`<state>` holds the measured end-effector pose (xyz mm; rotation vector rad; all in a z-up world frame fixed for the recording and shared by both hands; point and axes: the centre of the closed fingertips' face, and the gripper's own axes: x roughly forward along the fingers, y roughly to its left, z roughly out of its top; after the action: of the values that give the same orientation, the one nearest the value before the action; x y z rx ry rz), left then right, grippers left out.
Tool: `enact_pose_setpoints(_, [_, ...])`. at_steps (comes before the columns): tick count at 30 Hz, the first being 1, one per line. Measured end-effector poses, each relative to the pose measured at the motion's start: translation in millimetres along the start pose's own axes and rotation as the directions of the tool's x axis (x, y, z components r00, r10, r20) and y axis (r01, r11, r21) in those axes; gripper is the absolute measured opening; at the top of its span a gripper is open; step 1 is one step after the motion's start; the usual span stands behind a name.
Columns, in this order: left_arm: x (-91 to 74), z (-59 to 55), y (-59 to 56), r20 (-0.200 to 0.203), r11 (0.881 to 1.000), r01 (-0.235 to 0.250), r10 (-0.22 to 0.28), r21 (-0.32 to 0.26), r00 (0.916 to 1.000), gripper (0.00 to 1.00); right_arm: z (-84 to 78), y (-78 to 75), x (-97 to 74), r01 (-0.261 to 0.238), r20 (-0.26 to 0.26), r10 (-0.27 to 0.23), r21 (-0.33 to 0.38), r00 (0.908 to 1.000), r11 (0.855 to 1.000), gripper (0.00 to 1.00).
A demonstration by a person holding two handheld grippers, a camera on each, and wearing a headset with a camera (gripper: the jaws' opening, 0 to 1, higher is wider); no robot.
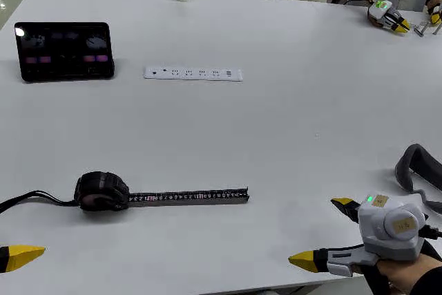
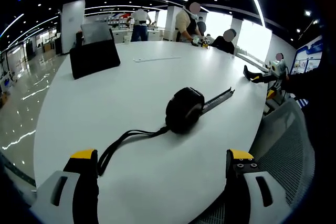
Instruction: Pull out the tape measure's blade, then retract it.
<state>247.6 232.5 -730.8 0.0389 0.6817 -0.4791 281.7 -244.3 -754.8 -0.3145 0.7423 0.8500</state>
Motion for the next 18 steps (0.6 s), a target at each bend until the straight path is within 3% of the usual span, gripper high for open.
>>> enact_pose_setpoints(2, [2.3, 3.5, -1.7, 0.003, 1.0, -0.01, 0.01, 0.011, 0.9999, 0.99, -1.9, -2.4, 0.7, -0.009, -0.024, 0.008, -0.035, 0.9997, 0.999, 0.99])
enact_pose_setpoints(8, [11.5, 18.8, -2.6, 0.025, 0.999, -0.04, 0.04, 0.012, 0.9989, 0.99, 5.0, -6.8, 3.3, -0.036, -0.06, 0.033, -0.049, 0.9976, 0.998, 0.99])
enact_pose_setpoints(10, [16.1, 29.1, -6.6, 0.053, 0.999, -0.038, 0.04, -0.031, 0.9978, 0.99, 11.2, -7.9, 3.8, -0.042, -0.058, 0.038, -0.065, 0.9976, 0.997, 0.99])
enact_pose_setpoints(12, [21.3, 38.4, -11.7, 0.073, 0.999, -0.037, 0.04, -0.037, 0.9965, 0.99, 17.8, -8.5, 4.6, -0.052, -0.057, 0.048, -0.078, 0.9972, 0.996, 0.99])
enact_pose_setpoints(14, [28.8, 41.9, -10.3, 0.06, 0.995, -0.088, 0.091, -0.056, 0.994, 0.99, 22.3, -10.7, 6.8, -0.058, -0.066, 0.053, -0.078, 0.9964, 0.995, 0.99])
enact_pose_setpoints(18, [41.1, 55.3, -28.5, 0.079, 0.997, -0.072, 0.074, -0.026, 0.9941, 0.99, 32.3, -9.9, 11.1, -0.079, -0.075, 0.071, -0.113, 0.9947, 0.991, 0.99])
